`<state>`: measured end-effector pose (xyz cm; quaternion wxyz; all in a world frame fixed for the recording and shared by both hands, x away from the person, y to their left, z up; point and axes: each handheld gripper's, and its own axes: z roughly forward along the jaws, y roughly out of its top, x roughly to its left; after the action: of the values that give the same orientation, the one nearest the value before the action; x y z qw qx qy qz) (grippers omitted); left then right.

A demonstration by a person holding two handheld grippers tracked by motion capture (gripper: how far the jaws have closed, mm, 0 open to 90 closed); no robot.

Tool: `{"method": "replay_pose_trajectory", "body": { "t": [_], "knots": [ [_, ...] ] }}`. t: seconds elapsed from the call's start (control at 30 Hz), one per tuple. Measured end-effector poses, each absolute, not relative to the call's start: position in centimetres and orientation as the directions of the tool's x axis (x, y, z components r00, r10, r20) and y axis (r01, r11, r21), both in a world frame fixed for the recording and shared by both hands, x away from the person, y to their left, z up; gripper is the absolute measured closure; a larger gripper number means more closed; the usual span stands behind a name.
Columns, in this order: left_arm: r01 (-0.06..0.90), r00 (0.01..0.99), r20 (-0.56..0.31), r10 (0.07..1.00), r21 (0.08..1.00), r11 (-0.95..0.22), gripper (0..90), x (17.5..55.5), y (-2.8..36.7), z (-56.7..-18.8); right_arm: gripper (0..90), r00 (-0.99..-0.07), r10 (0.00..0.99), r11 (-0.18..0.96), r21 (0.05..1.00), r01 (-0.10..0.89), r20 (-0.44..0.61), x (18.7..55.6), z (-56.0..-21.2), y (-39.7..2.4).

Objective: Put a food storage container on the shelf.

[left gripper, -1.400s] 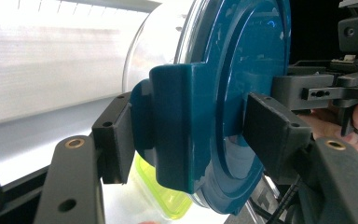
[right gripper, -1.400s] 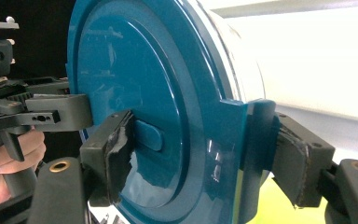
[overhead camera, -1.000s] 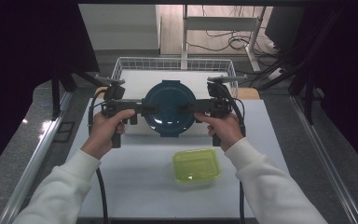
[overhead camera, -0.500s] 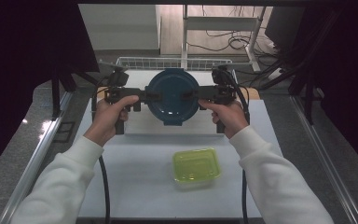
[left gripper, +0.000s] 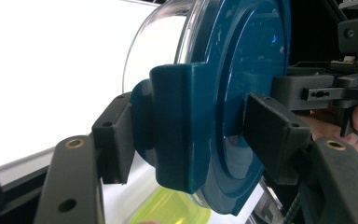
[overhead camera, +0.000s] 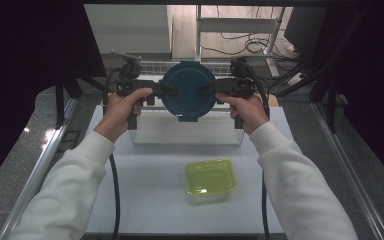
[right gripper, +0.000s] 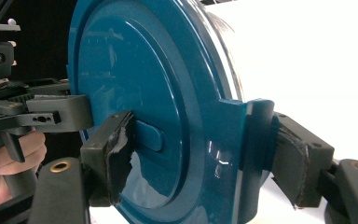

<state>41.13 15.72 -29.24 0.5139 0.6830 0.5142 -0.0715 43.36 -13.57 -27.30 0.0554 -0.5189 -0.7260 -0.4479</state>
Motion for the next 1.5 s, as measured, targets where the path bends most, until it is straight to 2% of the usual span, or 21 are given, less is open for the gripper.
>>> {"method": "replay_pose_trajectory", "body": {
  "t": [0.67, 1.5],
  "knots": [
    [0.770, 0.469, -0.628, 0.621, 0.635, 0.061, 37.8, 44.8, 16.0, -28.7, 28.0, -0.448, 0.709, 0.062, 0.585, 0.808, 0.544, 47.0, -26.2, -13.3],
    [0.812, 0.421, -0.688, 0.592, 0.576, 0.092, 37.8, 48.6, 15.6, -31.3, 28.2, -0.375, 0.714, 0.020, 0.518, 0.855, 0.591, 50.5, -28.5, -14.0]
  ]
}}
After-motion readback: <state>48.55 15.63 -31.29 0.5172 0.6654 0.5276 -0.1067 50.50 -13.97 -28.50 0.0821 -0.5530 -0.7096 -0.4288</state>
